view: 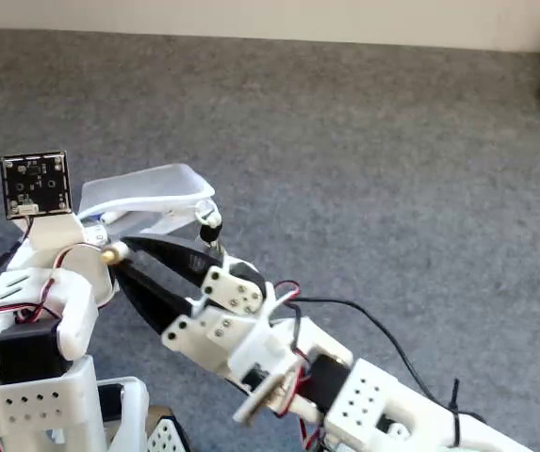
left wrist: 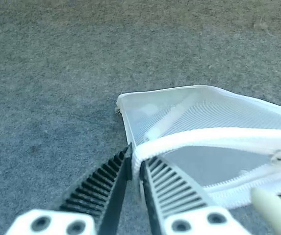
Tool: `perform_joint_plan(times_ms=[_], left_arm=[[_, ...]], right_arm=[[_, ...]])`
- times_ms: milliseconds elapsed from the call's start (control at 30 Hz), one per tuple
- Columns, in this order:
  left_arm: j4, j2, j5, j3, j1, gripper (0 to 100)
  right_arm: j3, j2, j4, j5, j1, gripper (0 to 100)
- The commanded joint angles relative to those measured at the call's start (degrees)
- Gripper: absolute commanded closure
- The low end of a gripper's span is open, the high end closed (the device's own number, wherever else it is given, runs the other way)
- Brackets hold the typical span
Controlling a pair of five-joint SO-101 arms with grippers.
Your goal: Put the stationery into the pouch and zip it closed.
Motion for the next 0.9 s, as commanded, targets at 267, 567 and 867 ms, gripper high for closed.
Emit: perform_joint_plan(times_ms=[267, 567, 867], left_arm=[[-0.09, -0.13, -0.79, -1.19, 0.92, 99], [-0.09, -0.13, -0.79, -1.19, 0.92, 99], [-0.18, -0.13, -0.79, -1.19, 0.84, 99]], right_arm=[[-6.9, 11.38, -7.78, 1.23, 2.15, 99.5], [-3.91, 14.9, -8.04, 1.23, 6.55, 99.5], [-0.22, 14.9, -7.96, 1.23, 6.55, 95.3]])
